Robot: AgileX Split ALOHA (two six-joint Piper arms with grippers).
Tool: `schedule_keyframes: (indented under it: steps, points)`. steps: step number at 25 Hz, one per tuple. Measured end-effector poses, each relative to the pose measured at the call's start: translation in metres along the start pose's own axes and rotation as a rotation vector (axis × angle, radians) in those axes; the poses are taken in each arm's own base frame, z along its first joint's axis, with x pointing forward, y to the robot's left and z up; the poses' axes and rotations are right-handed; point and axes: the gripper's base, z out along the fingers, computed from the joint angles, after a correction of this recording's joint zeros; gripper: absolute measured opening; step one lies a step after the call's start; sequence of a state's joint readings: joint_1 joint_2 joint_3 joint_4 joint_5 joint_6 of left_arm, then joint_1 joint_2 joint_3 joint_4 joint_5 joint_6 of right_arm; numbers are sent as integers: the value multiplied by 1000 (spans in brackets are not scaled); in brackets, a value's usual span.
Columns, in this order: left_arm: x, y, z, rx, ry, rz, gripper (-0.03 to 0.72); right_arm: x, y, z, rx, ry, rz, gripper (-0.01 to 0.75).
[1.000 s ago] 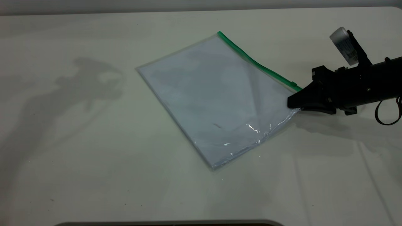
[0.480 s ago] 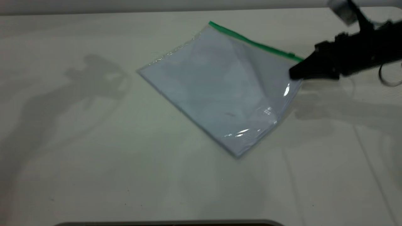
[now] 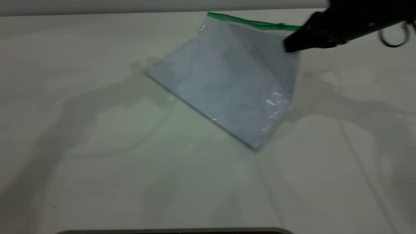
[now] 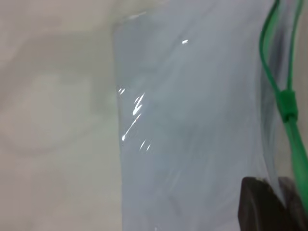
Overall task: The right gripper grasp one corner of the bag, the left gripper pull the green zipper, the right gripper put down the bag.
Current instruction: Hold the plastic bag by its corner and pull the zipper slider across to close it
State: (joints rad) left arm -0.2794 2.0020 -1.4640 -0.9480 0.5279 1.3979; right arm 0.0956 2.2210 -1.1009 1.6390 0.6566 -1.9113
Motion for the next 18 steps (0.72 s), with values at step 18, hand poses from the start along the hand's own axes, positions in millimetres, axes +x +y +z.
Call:
schedule_keyframes:
  steps: [18]
  points:
    - [8,-28,29,221,-3,440,555,-18,25,19,4,-50,-183,33]
